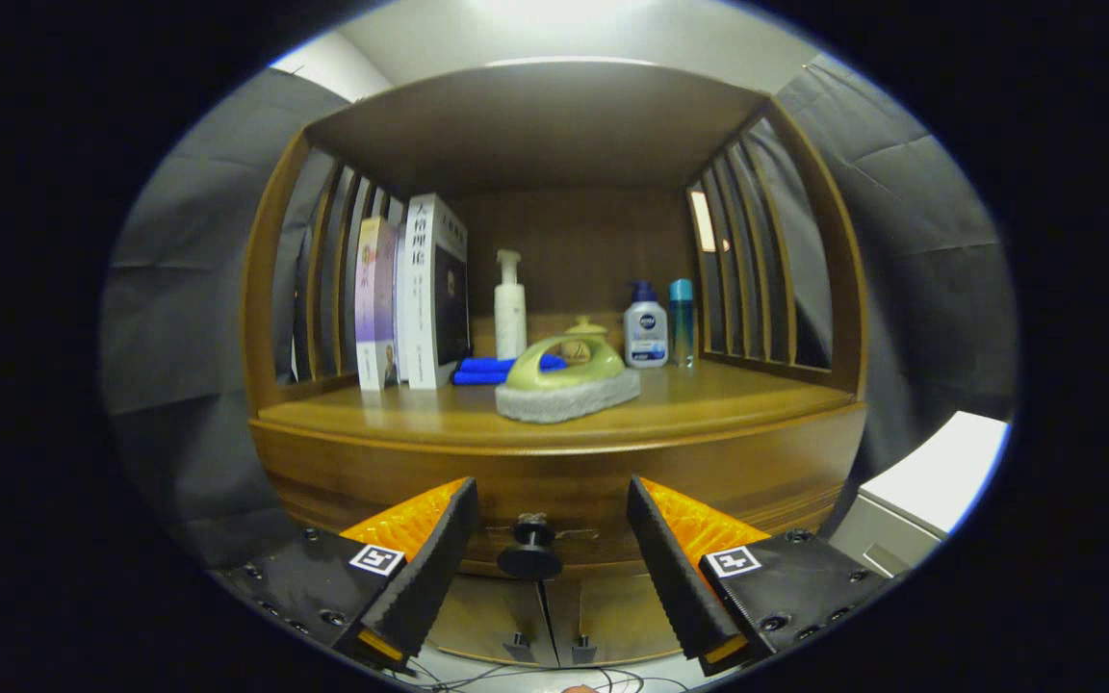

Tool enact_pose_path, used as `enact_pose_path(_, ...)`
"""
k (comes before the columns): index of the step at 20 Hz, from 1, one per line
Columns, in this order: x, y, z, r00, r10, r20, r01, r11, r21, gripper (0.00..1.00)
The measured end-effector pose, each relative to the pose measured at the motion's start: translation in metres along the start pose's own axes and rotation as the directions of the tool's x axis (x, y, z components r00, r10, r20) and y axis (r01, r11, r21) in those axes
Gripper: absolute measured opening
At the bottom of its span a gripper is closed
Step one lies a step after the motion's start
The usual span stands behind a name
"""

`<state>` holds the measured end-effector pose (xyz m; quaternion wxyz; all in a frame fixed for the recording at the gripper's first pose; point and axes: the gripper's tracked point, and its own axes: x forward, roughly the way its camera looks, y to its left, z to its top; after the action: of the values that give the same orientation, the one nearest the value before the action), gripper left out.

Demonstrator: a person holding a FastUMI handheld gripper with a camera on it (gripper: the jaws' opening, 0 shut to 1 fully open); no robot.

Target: Pull open the drawer, take out the items inside it, and place them on the countertop above the cabinet.

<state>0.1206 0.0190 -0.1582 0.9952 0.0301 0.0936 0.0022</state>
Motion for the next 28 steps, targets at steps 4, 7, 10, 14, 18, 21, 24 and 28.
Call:
enact_pose_path(4, -0.033, -0.013, 0.041, 0.998, -0.008, 0.057, 0.009, 1.0, -0.014, 0.96)
enact_pose_path(7, -0.057, -0.01, 0.066, 0.996, 0.011, 0.086, -0.01, 1.0, -0.01, 0.96)
enact_pose_path(10, -0.085, -0.01, 0.084, 0.993, 0.008, 0.12, -0.003, 0.999, -0.042, 0.96)
enact_pose_path(14, -0.119, -0.002, 0.095, 0.991, 0.014, 0.132, -0.007, 0.998, -0.055, 0.96)
enact_pose_path(18, -0.145, 0.003, 0.096, 0.991, 0.039, 0.128, -0.031, 0.998, -0.063, 0.96)
enact_pose_path(21, -0.154, -0.001, 0.099, 0.99, 0.038, 0.136, -0.026, 0.995, -0.091, 0.96)
enact_pose_path(24, -0.158, -0.005, 0.107, 0.987, 0.032, 0.155, -0.017, 0.995, -0.093, 0.96)
enact_pose_path(28, -0.161, -0.007, 0.114, 0.986, 0.034, 0.163, -0.018, 0.995, -0.098, 0.96)
